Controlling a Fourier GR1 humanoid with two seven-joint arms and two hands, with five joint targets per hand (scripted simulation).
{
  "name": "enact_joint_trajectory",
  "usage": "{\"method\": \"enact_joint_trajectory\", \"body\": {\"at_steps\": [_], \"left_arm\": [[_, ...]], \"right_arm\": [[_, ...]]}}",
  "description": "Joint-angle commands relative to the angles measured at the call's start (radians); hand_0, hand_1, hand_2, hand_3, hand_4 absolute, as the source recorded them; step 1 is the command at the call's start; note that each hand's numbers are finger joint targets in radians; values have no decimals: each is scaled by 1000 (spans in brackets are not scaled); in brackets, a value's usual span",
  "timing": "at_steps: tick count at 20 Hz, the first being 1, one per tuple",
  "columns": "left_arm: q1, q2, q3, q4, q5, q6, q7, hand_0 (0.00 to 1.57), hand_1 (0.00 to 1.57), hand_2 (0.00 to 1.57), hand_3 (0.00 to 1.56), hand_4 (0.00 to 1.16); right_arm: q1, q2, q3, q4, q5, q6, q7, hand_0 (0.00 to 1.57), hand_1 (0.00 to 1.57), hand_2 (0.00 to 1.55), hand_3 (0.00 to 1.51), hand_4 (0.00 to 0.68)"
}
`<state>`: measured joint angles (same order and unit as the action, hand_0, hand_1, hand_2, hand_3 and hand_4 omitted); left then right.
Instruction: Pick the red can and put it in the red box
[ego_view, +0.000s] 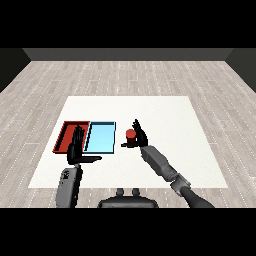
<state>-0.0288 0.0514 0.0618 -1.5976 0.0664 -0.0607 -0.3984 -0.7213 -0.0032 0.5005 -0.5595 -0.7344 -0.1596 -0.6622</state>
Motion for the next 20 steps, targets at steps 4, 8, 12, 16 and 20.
{"method": "enact_joint_trajectory", "body": {"at_steps": [4,8,12,16,20], "left_arm": [[-12,9,-5,-27,1,0,44,0,0,0,0,0],[-6,30,33,2,9,-9,-9,0,0,0,0,0],[44,7,0,0,1,-21,-35,0,0,0,0,0],[-14,35,43,49,7,-17,-32,0,0,0,0,0],[-24,-11,-11,-13,-30,36,31,0,0,0,0,0]], "right_arm": [[-35,3,-11,48,-66,-86,36,0,0,0,0,0],[-47,-3,3,61,11,-188,123,1571,1571,1509,1457,584],[-81,3,72,46,-34,-279,172,1571,1571,1489,1437,566],[-62,3,84,79,-44,-269,156,1571,1571,1484,1429,575],[-84,3,19,139,-18,-216,118,1571,1571,1487,1433,577]]}}
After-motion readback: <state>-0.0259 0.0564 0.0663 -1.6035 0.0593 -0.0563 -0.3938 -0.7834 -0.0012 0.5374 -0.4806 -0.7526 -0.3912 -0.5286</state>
